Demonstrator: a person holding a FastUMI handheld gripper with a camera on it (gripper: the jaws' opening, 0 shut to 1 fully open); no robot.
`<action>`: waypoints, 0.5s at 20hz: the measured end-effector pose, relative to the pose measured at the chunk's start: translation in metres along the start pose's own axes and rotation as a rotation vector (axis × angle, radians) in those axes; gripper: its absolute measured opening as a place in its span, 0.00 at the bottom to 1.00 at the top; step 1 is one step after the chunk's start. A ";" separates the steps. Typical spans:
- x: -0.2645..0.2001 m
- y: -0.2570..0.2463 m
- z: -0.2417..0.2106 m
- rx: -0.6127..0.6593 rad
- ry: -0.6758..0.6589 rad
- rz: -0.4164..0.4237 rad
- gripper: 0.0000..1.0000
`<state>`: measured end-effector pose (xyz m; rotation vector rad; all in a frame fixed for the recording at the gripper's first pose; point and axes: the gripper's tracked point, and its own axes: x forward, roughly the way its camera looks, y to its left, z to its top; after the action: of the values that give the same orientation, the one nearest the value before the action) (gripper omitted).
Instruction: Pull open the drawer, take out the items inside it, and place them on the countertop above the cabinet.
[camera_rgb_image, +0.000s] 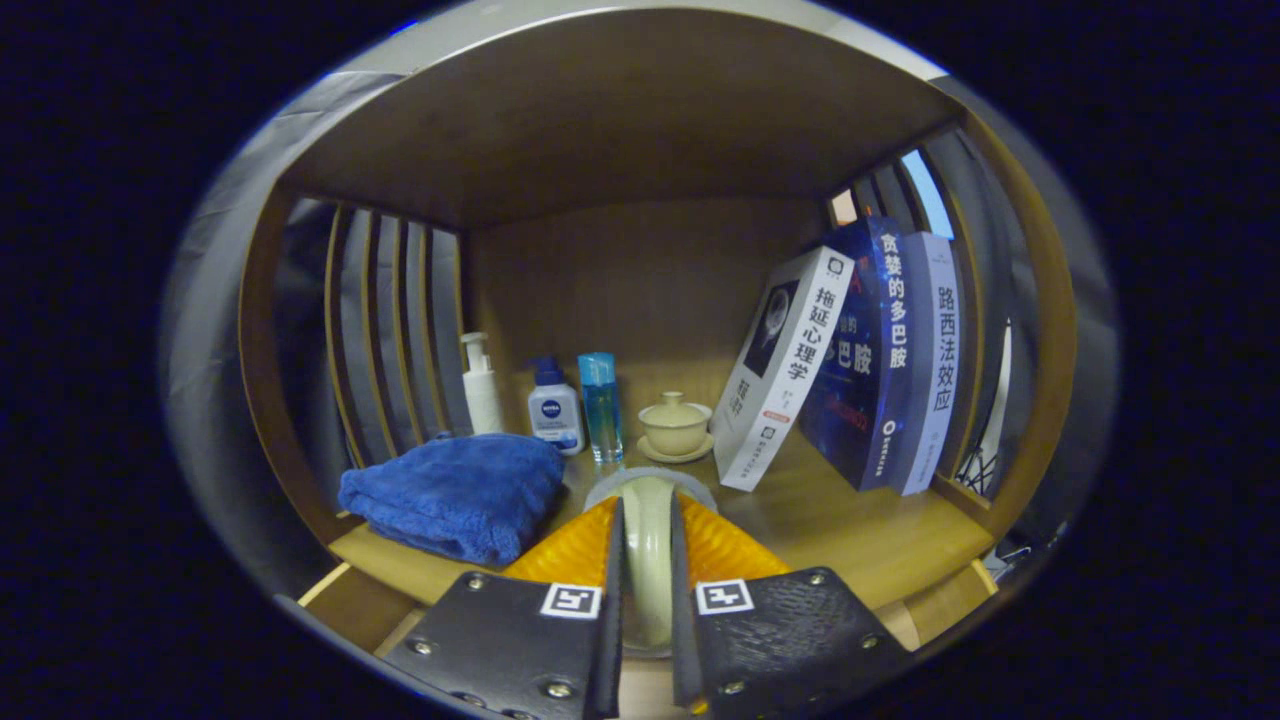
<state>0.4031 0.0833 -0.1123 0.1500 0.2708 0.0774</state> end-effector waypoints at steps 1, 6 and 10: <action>0.004 0.000 -0.001 0.007 -0.002 -0.002 0.21; 0.013 0.003 -0.003 0.024 -0.021 -0.006 0.21; -0.004 0.002 0.018 0.037 -0.077 0.007 0.27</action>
<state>0.4041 0.0824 -0.0934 0.1904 0.1954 0.0733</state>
